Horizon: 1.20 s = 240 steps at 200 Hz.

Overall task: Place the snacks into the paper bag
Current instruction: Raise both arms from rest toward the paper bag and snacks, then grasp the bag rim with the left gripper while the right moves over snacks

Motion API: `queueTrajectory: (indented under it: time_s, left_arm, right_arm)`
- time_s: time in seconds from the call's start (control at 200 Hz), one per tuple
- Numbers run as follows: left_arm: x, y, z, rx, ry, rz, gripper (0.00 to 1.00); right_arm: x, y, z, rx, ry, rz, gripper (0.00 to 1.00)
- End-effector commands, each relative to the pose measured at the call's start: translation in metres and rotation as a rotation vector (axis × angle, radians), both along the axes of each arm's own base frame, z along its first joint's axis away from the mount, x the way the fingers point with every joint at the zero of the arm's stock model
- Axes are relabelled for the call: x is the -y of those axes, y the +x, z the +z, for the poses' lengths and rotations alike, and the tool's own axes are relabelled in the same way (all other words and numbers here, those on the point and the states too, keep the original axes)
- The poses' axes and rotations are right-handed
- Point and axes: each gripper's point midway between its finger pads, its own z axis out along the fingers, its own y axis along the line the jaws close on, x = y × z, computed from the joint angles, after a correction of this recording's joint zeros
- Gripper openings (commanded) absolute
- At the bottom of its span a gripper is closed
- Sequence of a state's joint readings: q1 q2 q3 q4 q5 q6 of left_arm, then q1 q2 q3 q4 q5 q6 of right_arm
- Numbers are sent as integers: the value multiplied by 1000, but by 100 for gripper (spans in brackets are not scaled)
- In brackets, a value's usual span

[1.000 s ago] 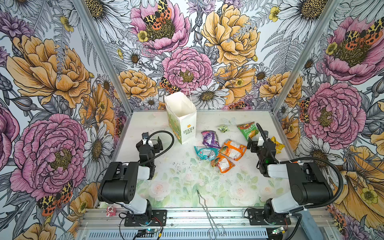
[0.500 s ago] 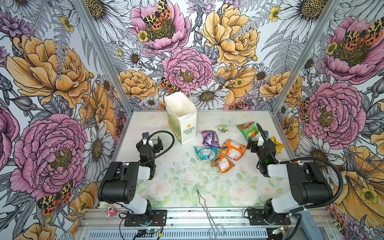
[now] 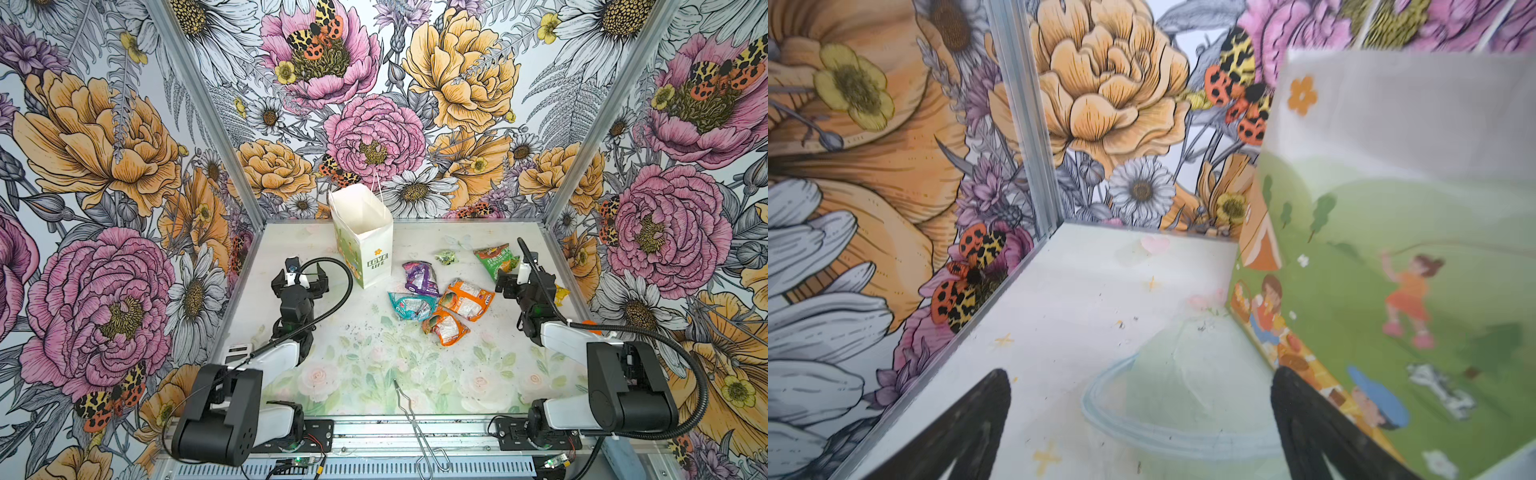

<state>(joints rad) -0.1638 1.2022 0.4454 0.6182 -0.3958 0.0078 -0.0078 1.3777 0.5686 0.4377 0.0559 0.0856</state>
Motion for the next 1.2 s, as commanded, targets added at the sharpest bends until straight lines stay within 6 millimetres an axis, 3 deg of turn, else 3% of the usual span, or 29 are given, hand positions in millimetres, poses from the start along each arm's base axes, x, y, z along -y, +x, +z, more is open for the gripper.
queueTrajectory:
  time_s: [0.0, 0.215, 0.3, 0.505, 0.786, 1.041, 1.196]
  left_arm:
    - [-11, -9, 25, -71, -97, 99, 99]
    - [15, -25, 95, -52, -312, 94, 99]
    - [28, -30, 113, -45, -397, 95, 99]
    - [65, -23, 133, -114, -511, 67, 99]
    - [99, 21, 117, -269, -519, 89, 99]
    - [120, 72, 80, -378, -527, 103, 99]
    - [127, 93, 78, -380, -550, 99, 99]
  right_arm:
    - [-17, -1, 17, -93, 58, 80, 97]
    - [-65, 10, 57, -208, 199, 292, 97]
    - [-86, 11, 67, -245, 253, 366, 97]
    - [-122, 17, 80, -307, 257, 451, 97]
    - [-130, 24, 85, -321, 242, 457, 97]
    - [-132, 20, 77, -345, 231, 469, 97]
    - [-133, 16, 73, -353, 220, 479, 97]
